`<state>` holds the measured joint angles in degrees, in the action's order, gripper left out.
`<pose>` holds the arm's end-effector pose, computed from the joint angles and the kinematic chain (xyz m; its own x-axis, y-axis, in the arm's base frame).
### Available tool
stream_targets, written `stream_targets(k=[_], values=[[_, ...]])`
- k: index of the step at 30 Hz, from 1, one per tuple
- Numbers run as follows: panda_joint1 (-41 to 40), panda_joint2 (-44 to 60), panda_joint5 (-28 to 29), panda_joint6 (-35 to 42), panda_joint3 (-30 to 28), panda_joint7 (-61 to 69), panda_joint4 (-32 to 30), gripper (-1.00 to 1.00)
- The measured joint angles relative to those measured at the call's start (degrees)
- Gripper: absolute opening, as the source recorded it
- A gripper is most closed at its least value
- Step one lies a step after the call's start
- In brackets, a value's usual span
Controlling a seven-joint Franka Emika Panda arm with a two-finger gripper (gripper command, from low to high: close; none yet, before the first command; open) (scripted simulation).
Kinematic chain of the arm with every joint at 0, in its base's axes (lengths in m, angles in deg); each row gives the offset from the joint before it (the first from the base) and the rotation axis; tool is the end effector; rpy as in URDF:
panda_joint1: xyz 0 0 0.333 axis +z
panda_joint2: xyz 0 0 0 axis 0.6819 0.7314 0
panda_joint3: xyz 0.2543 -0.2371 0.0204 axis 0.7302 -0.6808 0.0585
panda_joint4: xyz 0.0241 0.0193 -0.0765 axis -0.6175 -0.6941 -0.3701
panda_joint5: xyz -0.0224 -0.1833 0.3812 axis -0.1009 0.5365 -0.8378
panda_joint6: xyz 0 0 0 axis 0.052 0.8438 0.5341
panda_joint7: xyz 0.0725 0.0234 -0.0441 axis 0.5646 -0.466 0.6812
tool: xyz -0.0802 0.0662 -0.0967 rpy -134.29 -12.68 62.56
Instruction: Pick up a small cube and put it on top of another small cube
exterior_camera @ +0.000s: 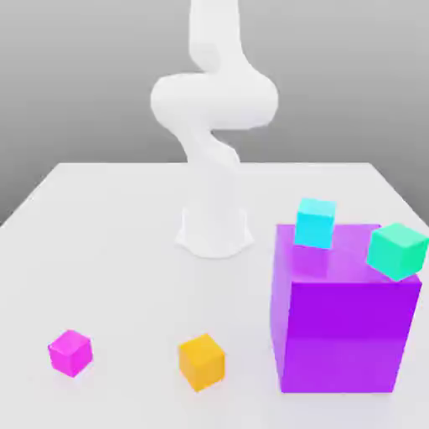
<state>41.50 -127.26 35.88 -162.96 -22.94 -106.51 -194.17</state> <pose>0.4144 -0.0222 0.6655 0.4905 -0.7412 0.4583 -0.5656 -0.6709 -0.4796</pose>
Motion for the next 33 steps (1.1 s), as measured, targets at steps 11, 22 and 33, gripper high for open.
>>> stream_targets(k=[11,22,33], values=[[-5.9,23.1,0.9,-11.4,-7.0,0.7,-7.1,0.0],[-13.5,46.2,-5.2,-22.6,-12.3,6.5,-14.0,0.0],[-20.1,62.5,-13.6,-33.6,-6.2,13.0,-13.1,-1.0]])
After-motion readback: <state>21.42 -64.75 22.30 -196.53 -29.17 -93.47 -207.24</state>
